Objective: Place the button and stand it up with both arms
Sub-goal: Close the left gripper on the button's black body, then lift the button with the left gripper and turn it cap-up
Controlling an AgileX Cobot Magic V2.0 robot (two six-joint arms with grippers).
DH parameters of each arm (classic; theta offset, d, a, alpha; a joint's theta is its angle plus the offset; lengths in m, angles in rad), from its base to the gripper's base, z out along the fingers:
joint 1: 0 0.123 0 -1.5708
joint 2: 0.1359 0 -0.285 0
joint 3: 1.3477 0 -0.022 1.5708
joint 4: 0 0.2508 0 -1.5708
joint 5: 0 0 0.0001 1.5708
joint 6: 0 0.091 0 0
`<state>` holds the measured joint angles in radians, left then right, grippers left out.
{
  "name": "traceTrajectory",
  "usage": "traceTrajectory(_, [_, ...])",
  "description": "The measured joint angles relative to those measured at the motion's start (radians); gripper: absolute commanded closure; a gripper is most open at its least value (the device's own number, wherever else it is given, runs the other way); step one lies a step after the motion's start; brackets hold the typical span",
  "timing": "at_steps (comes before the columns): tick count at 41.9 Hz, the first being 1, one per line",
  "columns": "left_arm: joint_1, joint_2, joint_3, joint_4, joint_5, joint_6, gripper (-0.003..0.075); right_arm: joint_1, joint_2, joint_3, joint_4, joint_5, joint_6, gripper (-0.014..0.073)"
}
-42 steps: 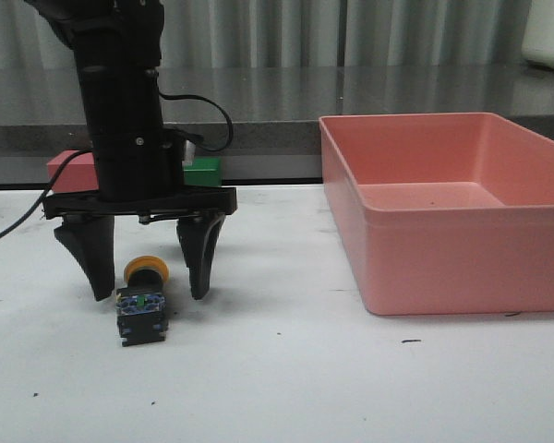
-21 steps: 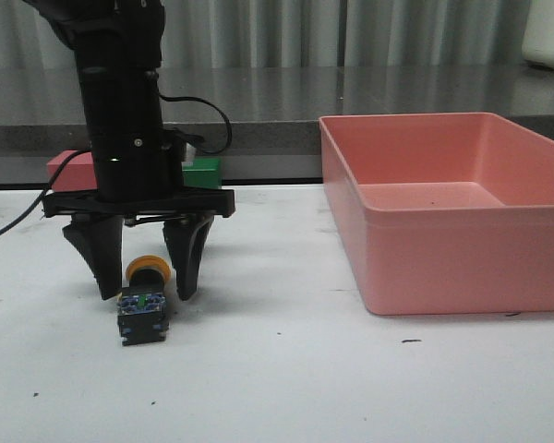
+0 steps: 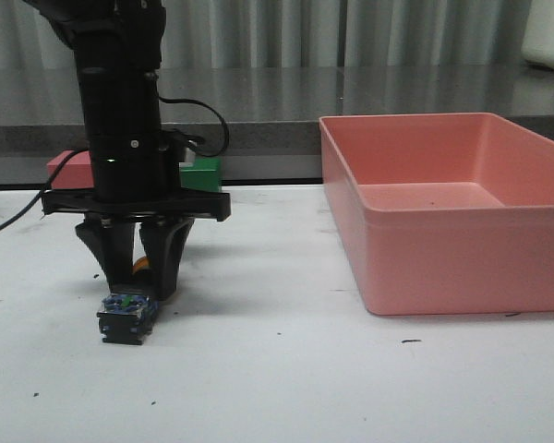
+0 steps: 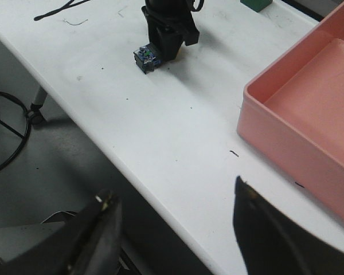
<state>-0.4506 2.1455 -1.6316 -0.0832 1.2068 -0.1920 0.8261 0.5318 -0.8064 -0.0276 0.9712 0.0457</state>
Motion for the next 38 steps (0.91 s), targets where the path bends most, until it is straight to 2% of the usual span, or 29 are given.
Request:
traceTrajectory(10, [0.0,-0.106,0.008,0.066,0.0,0.067,0.0447,0.0,0.0,0.0,0.0,0.0,0.0,0.0145])
traceTrajectory(18, [0.008,-0.321,0.146,0.125,-0.092,0.089,0.0447,0.0,0.0,0.0,0.0,0.0,0.0,0.0145])
traceTrajectory(27, [0.093,-0.588,0.403,0.128,-0.311,0.108,0.0447,0.0,0.0,0.0,0.0,0.0,0.0,0.0145])
traceTrajectory(38, [0.2,-0.888,0.765,0.139,-0.732,0.15,0.0447,0.0,0.0,0.0,0.0,0.0,0.0,0.0145])
